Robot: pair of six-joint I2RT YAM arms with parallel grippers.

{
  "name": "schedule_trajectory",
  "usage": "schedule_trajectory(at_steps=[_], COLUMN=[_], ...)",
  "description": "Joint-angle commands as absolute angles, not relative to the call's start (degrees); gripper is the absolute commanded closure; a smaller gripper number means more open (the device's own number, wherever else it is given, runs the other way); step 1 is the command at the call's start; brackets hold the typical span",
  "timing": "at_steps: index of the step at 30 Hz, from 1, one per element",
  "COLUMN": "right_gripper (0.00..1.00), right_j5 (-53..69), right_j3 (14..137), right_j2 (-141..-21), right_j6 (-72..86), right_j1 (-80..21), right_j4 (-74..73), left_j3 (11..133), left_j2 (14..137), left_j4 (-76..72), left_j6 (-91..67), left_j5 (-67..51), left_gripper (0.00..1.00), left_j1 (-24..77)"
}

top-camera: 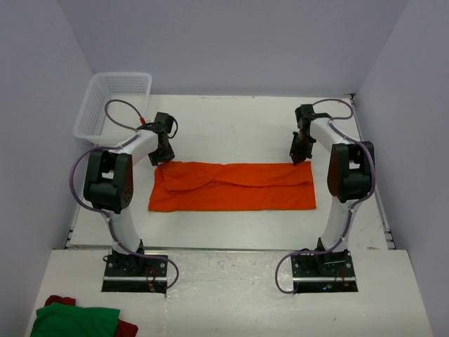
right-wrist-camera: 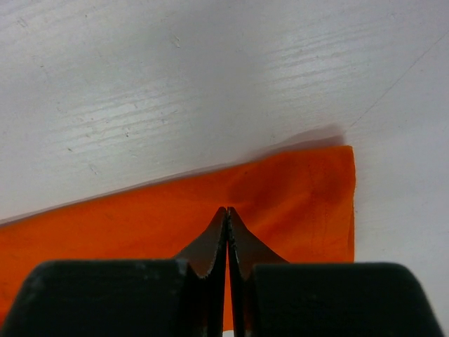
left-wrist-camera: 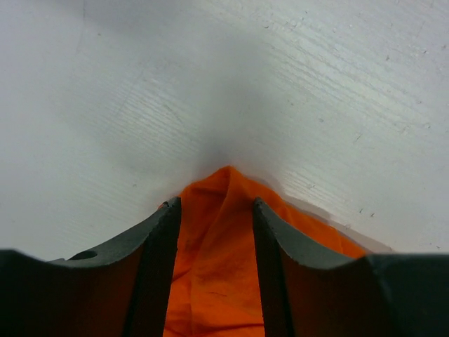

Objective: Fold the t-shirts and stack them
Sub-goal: Fold the other side of the tshirt into a rectangle

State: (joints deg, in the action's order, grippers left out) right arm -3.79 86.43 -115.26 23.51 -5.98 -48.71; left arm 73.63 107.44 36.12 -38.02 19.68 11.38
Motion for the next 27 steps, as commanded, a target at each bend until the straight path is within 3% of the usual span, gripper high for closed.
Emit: schedule_trajectory(at_steps=[1, 12, 14, 15, 18, 27], right_gripper=[1.00, 1.00, 1.00, 1.00, 1.00, 1.00], right_j5=[-3.69, -3.08, -3.51, -3.60, -3.60, -3.69], right_j3=[88.24, 92.63, 93.42, 93.95, 94.66, 96.50], right_j2=[-115.66, -118.56, -119.09, -119.44, -119.97, -121.11], right_j6=[23.90, 24.26, 24.17, 24.34, 24.35, 24.87], right_j1=[-5.98, -6.24, -6.24, -6.24, -6.24, -6.24], right_j4=[-49.92, -54.05, -55.19, -55.37, -56.16, -58.01], left_j3=[75.06, 74.62, 74.79, 74.88, 75.41, 78.04], left_j2=[107.67, 106.52, 106.79, 106.87, 107.75, 108.19], left_j4=[33.49, 32.96, 33.22, 33.22, 33.57, 34.02], left_j6=[-36.74, -36.39, -36.39, -36.39, -36.65, -36.74], left_j5=[16.79, 17.93, 18.28, 18.28, 18.37, 19.51], left_gripper=[0.53, 0.63, 0.72, 0.83, 1.00, 1.00], left_j1=[10.99, 10.90, 10.72, 10.46, 9.93, 7.83])
